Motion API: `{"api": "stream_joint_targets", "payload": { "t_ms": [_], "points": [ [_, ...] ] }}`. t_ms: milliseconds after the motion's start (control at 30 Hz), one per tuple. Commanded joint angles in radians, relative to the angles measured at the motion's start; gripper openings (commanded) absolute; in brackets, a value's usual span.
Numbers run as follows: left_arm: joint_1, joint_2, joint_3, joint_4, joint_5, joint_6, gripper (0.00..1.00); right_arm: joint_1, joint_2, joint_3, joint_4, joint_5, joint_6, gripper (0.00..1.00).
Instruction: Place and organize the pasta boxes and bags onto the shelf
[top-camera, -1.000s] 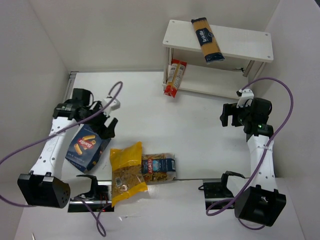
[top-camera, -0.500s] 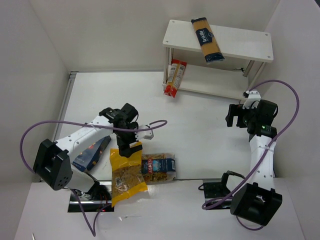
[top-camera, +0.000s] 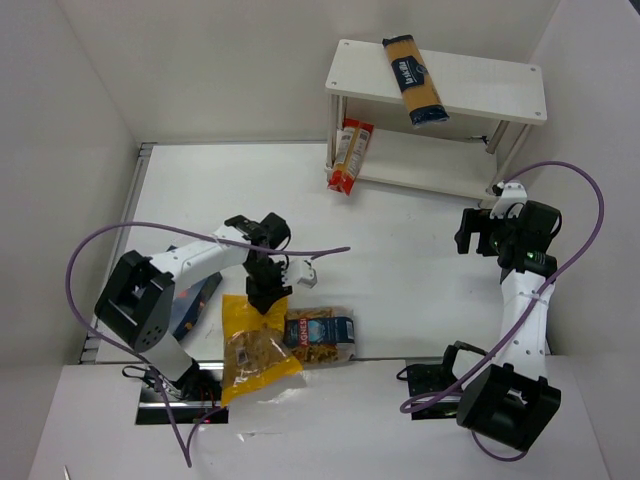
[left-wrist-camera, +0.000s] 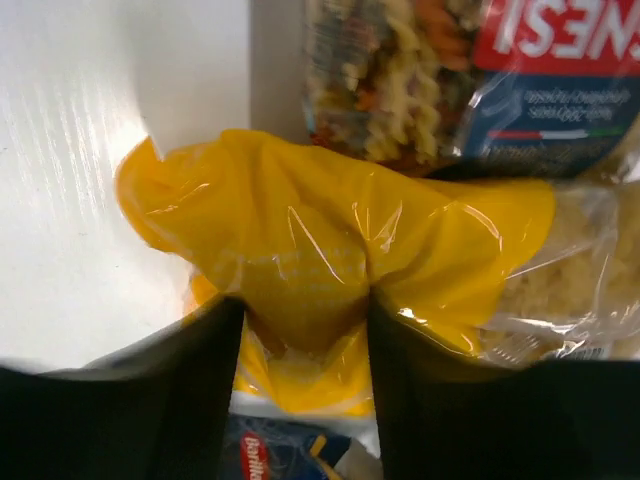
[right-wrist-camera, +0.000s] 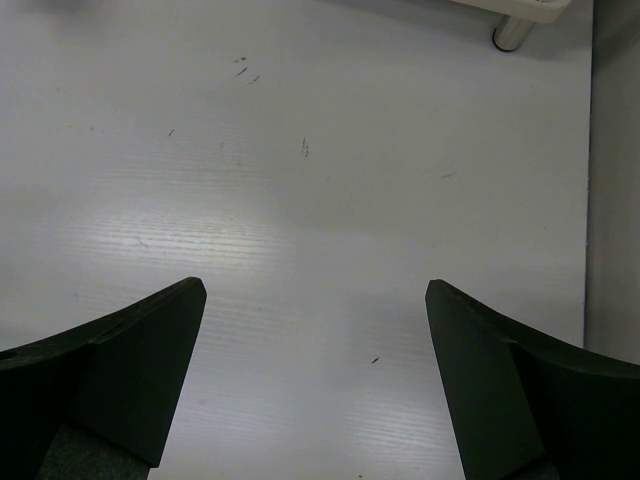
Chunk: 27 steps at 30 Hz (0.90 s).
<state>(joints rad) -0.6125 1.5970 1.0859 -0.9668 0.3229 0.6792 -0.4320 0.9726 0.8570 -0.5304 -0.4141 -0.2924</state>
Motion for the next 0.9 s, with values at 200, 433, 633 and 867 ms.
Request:
{"api": "stream_joint_targets", "payload": {
  "t_ms": [200,433,633,867],
  "points": [
    [0.039,0.119,0.138,0.089,0.076,-0.036,0.0,-0.008,-0.02,-0.003,0.041,-0.015,-0.014,0.99],
    [0.129,0.083,0.397,0.152,0.085,-0.217,0.0,-0.008,-0.029,-0.003,0.041,-0.025,-0.024,0.99],
    [0.233,0.103,0.511,0.171,0.218,-0.326,0.0,-0.008,-0.029,-0.003,0.032,-0.043,-0.024,0.99],
    [0.281,0.08,0.534,0.22,0.304,-0.379,0.0,0.057,0.012,0.04,-0.065,-0.223,-0.132,0.99]
  ]
}}
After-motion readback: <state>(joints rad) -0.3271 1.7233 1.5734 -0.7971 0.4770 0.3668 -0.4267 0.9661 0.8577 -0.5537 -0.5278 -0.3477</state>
